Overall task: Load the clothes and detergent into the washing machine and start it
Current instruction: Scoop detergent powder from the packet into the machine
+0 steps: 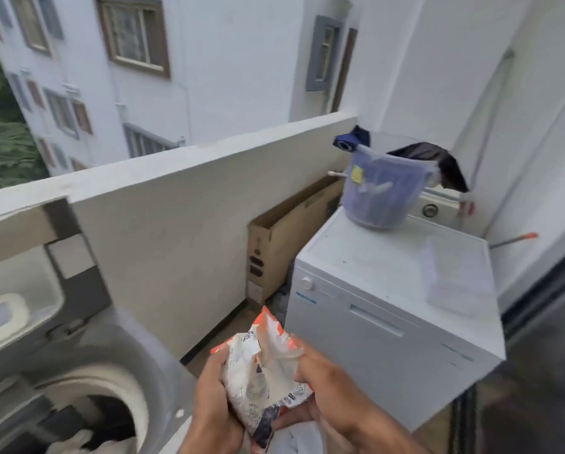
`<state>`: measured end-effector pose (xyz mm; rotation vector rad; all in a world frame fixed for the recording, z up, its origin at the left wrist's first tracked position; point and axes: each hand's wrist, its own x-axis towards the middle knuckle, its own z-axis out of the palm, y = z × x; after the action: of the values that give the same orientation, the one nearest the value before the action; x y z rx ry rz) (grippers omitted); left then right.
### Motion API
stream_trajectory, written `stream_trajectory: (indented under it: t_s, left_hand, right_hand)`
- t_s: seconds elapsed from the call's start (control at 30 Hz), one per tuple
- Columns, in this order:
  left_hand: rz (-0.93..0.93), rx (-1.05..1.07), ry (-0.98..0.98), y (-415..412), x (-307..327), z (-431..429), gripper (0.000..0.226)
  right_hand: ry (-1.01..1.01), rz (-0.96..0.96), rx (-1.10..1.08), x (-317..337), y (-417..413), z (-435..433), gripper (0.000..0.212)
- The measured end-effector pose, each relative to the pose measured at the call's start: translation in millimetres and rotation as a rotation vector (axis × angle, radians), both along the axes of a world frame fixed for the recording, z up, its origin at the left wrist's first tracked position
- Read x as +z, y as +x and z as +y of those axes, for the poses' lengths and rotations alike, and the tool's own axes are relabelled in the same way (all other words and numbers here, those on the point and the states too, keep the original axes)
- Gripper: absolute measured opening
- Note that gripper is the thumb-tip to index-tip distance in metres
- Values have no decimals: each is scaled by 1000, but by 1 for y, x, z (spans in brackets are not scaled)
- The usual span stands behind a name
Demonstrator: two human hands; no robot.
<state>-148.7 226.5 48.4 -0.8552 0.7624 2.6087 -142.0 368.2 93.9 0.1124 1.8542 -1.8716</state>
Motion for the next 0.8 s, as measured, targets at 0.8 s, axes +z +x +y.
stream_trajectory:
  t_s: [0.8]
  left_hand:
    - [379,-786,-600,-224,35,452,44]
  right_hand:
    - [-177,144,-758,15,-140,428,55]
